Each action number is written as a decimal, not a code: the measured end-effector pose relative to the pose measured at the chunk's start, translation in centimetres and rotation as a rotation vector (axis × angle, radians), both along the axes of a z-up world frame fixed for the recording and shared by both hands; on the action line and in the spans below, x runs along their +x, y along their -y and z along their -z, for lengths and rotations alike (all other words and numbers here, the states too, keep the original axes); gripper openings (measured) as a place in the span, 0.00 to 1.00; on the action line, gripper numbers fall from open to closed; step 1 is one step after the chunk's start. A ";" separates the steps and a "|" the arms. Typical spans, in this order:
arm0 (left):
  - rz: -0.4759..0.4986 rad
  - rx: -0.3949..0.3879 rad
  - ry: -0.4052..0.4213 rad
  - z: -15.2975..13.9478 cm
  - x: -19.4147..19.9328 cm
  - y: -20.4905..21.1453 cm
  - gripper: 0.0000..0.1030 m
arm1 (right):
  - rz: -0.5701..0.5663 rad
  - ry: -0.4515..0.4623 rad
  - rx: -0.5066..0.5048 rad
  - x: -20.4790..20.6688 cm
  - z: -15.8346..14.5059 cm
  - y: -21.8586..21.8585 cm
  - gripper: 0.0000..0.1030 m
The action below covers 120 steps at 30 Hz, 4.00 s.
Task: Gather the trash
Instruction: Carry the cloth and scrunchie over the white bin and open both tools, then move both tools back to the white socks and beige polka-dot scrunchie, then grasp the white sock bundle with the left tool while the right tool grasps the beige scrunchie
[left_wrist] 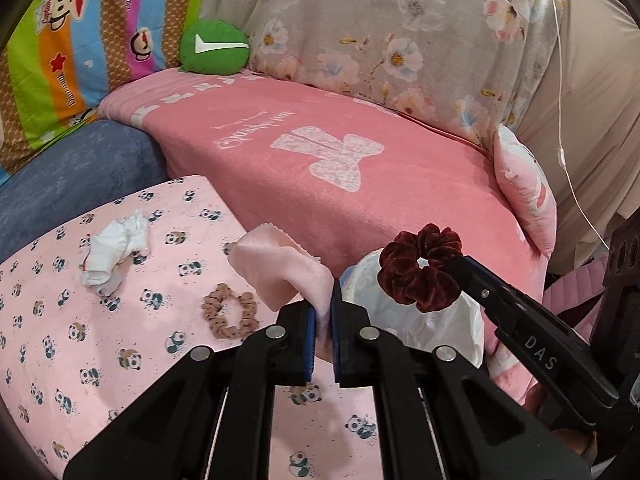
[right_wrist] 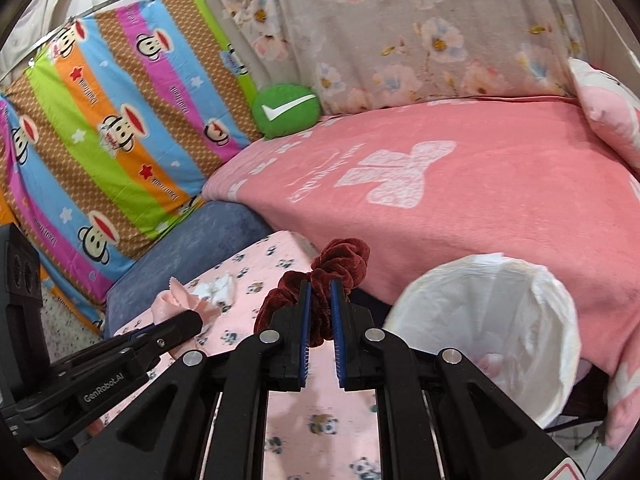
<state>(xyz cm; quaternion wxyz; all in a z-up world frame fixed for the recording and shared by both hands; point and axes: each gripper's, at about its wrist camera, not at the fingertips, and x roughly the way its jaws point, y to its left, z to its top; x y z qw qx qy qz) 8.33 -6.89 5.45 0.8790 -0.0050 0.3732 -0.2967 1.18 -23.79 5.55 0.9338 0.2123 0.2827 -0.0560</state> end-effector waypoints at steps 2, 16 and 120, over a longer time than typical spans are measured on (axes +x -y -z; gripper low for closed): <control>0.031 0.011 0.002 0.0 -0.4 1.6 0.06 | 0.026 -0.004 0.005 -0.6 0.3 1.1 0.11; 0.179 0.087 0.003 1.3 -2.2 9.6 0.06 | 0.151 -0.048 0.027 -3.6 3.4 8.3 0.11; -0.453 0.159 -0.127 10.6 16.5 -16.9 0.78 | -0.270 -0.355 -0.103 21.8 16.6 -14.5 0.10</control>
